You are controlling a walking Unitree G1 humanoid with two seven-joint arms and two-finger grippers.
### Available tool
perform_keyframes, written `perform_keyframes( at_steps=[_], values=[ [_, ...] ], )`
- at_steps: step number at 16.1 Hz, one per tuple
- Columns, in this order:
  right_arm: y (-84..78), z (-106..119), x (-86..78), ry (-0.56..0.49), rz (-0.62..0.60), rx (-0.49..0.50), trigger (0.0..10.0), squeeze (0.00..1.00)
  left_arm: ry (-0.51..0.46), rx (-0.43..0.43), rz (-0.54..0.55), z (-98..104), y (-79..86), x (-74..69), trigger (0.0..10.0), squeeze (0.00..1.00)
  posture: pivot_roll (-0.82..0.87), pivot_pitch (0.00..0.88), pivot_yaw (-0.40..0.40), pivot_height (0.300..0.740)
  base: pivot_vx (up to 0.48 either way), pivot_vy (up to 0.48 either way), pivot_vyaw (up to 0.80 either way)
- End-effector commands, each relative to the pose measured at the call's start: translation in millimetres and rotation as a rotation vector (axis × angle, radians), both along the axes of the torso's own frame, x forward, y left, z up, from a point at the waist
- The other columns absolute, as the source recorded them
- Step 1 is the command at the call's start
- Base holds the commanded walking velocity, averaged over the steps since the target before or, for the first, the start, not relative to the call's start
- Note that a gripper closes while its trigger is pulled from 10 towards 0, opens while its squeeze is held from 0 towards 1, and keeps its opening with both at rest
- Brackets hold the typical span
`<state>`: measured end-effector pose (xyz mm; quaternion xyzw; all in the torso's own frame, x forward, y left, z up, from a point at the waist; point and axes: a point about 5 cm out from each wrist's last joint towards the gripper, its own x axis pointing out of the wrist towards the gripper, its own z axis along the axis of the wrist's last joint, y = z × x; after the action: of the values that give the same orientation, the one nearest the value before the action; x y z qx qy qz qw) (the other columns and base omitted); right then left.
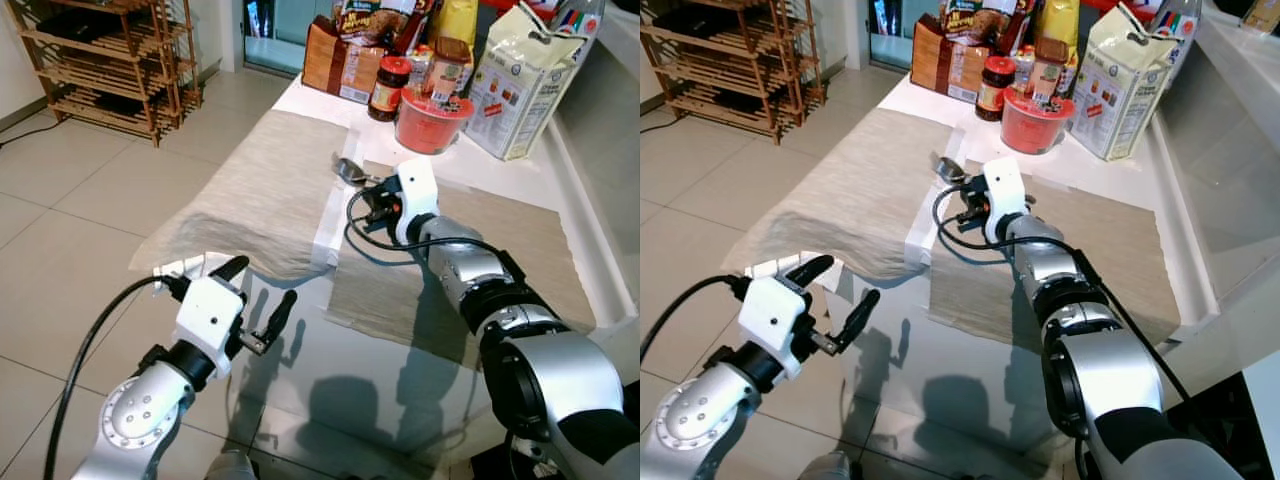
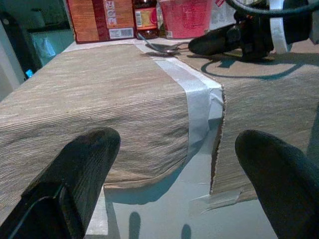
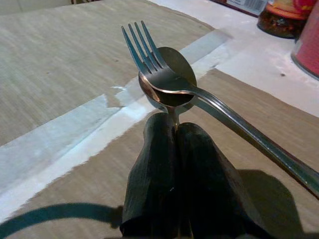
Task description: Setting the table
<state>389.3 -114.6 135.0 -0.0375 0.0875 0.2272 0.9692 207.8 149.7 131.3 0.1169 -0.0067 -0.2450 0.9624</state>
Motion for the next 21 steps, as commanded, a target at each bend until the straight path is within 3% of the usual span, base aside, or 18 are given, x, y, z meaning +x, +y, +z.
perform_keyframes(
  at_steps=[1, 2, 3, 5, 9, 16, 21],
  values=[
    [-7.2, 13, 4.7, -0.051, -0.026, 0.017, 0.0, 0.0, -0.012, 0.0, -0.018, 1, -3.4, 0.9, 10.0, 0.0, 0.25, 0.03, -0.128, 0.74, 0.0, 0.0, 0.0],
    [0.5, 40, 11.5, -0.15, 0.004, 0.066, 0.0, 0.0, -0.016, -0.005, -0.014, 2, -3.1, 4.0, 10.0, 0.0, 0.25, 0.03, -0.128, 0.74, 0.0, 0.0, 0.0],
    [2.6, 47, 12.7, -0.172, 0.013, 0.078, 0.0, 0.0, -0.015, -0.007, -0.012, 2, -2.9, 4.5, 10.0, 0.0, 0.25, 0.03, -0.128, 0.74, 0.0, 0.0, 0.0],
    [14.3, 85, 16.6, -0.3, 0.053, 0.151, 0.0, 0.0, -0.025, -0.01, -0.021, 3, -5.9, 6.0, 10.0, 0.0, 0.24, 0.027, -0.128, 0.74, 0.0, 0.0, 0.0],
    [22.7, 125, 14.0, -0.435, 0.103, 0.22, 0.0, 0.0, -0.045, -0.017, -0.032, 4, -11.0, 11.5, 10.0, 0.0, 0.23, 0.019, -0.127, 0.74, 0.0, 0.0, 0.0],
    [3.8, 117, 11.2, -0.444, 0.034, 0.18, 0.0, 0.0, -0.057, -0.017, -0.032, 4, -12.0, 17.8, 10.0, 0.0, 0.22, 0.007, -0.13, 0.74, 0.0, 0.0, 0.0],
    [-36.3, 108, -10.8, -0.596, -0.136, 0.088, 0.0, 0.0, -0.07, -0.008, 0.051, 9, -12.5, 40.1, 10.0, 0.0, 0.17, 0.0, -0.121, 0.74, 0.0, 0.0, 0.0]
  ],
)
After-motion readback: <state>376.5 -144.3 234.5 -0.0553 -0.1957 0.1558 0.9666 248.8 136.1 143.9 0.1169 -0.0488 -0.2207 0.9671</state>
